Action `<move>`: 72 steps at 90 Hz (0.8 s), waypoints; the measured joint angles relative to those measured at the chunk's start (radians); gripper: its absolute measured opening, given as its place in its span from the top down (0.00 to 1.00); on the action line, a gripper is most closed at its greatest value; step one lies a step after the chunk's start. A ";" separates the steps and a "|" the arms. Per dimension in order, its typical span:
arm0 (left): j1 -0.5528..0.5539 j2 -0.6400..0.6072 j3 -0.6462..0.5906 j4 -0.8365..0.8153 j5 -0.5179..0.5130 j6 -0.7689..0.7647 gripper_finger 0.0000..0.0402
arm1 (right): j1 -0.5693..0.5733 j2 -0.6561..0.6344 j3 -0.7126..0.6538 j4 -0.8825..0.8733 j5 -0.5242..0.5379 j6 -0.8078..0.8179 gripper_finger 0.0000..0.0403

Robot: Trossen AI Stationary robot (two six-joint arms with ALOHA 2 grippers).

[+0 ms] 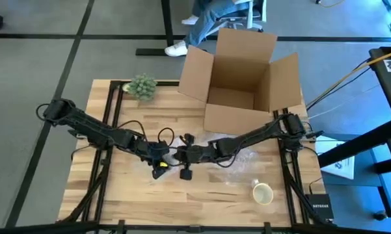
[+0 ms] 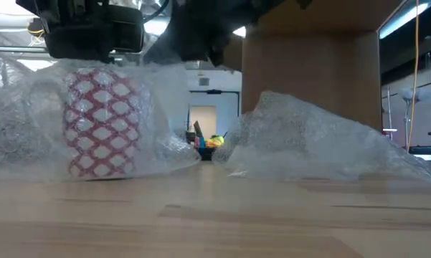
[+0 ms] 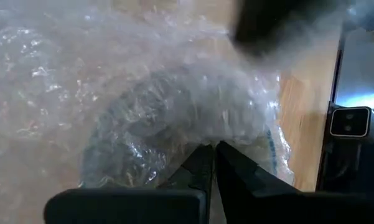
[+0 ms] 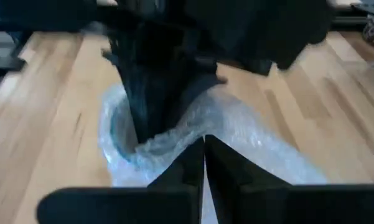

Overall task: Wrap mug
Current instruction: Wrap the red patterned mug with the bubble wrap

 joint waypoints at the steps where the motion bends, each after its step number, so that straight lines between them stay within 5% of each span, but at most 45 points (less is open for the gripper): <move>1: 0.000 0.000 0.000 0.000 0.000 0.000 1.00 | 0.000 0.005 0.009 -0.018 0.000 -0.001 1.00; 26: 0.000 0.000 0.000 -0.001 -0.004 0.000 1.00 | 0.000 0.127 0.245 -0.291 -0.021 -0.050 1.00; 52: -0.003 -0.004 0.003 0.022 0.020 -0.001 1.00 | -0.001 0.186 0.271 -0.330 -0.093 -0.045 1.00; 72: -0.018 -0.070 0.081 -0.118 0.064 0.033 1.00 | 0.000 0.194 0.276 -0.359 -0.106 -0.050 1.00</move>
